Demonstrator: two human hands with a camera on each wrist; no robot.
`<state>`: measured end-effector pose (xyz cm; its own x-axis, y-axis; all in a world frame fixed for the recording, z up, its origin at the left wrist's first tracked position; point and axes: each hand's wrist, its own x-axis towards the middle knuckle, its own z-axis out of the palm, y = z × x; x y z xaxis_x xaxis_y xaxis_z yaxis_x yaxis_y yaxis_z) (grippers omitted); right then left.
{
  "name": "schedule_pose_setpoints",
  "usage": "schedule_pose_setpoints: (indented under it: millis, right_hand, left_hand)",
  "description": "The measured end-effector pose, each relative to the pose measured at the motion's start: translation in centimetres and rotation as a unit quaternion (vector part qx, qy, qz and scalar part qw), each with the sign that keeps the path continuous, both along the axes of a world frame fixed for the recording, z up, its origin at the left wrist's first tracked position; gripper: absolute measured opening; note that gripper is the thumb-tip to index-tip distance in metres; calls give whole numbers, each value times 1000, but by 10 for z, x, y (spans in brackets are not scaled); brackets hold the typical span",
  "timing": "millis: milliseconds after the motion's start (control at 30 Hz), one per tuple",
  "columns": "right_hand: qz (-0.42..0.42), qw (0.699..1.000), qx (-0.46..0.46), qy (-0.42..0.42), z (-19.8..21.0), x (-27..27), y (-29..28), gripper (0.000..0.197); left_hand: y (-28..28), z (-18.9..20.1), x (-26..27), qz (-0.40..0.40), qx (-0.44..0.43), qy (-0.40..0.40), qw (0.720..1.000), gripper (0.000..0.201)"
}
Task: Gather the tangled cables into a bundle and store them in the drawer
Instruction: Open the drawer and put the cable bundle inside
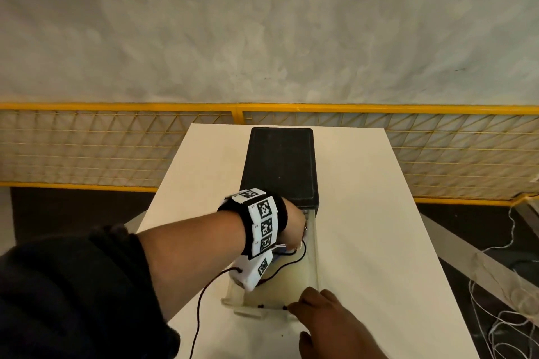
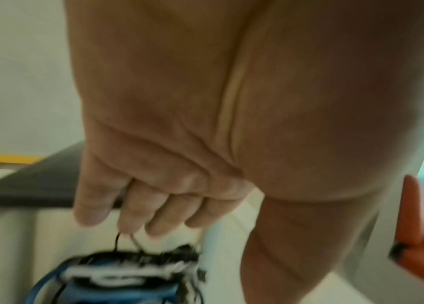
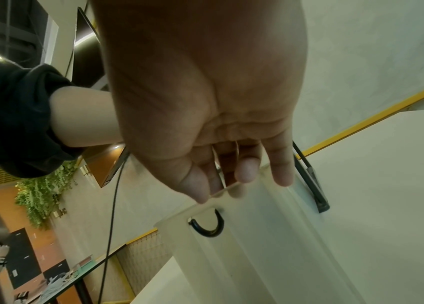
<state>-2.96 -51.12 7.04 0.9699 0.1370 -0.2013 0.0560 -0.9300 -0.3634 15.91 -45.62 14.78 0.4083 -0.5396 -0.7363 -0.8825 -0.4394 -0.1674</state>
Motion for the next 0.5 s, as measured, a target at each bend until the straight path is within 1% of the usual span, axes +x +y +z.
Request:
schedule_pose_setpoints:
  millis: [33, 67, 100, 133, 167, 200, 233, 267, 300, 333, 400, 500]
  right_hand:
    - [3, 999, -5, -34, -1, 0, -1, 46]
    - [-10, 999, 9, -52, -2, -2, -4, 45]
    - [-32, 997, 48, -53, -6, -5, -7, 45]
    - [-60, 994, 77, -46, -7, -8, -8, 50]
    - [-90, 989, 110, -36, -11, -11, -10, 58]
    - [-122, 984, 124, -32, -16, -13, -12, 67]
    - [-132, 982, 132, -39, -17, -13, -13, 75]
    - [-142, 980, 128, -51, -20, -14, -14, 78]
    - [-163, 977, 128, -52, -19, -15, -15, 74]
    - [-186, 973, 129, -37, -19, -15, -16, 65]
    - [-210, 968, 141, -7, -18, -14, -14, 44]
    - [-235, 961, 148, -6, -17, -10, -11, 39]
  left_hand:
    - [3, 14, 4, 62, -44, 14, 997, 25]
    - [8, 25, 8, 91, -97, 19, 991, 20]
    - [15, 35, 14, 115, -150, 27, 982, 17]
    - [24, 40, 22, 137, -186, 30, 972, 17]
    - [32, 43, 30, 163, -209, 30, 964, 29]
    - [41, 45, 34, 165, -210, 28, 963, 47]
    - [50, 42, 37, 164, -189, 25, 968, 68]
    - [57, 38, 37, 164, -170, 25, 971, 85]
    - [65, 31, 37, 171, -153, 29, 973, 96]
    - [70, 22, 37, 182, -145, 33, 972, 99]
    - [78, 6, 34, 198, -154, 39, 967, 90]
    - [84, -6, 31, 206, -187, 34, 960, 76]
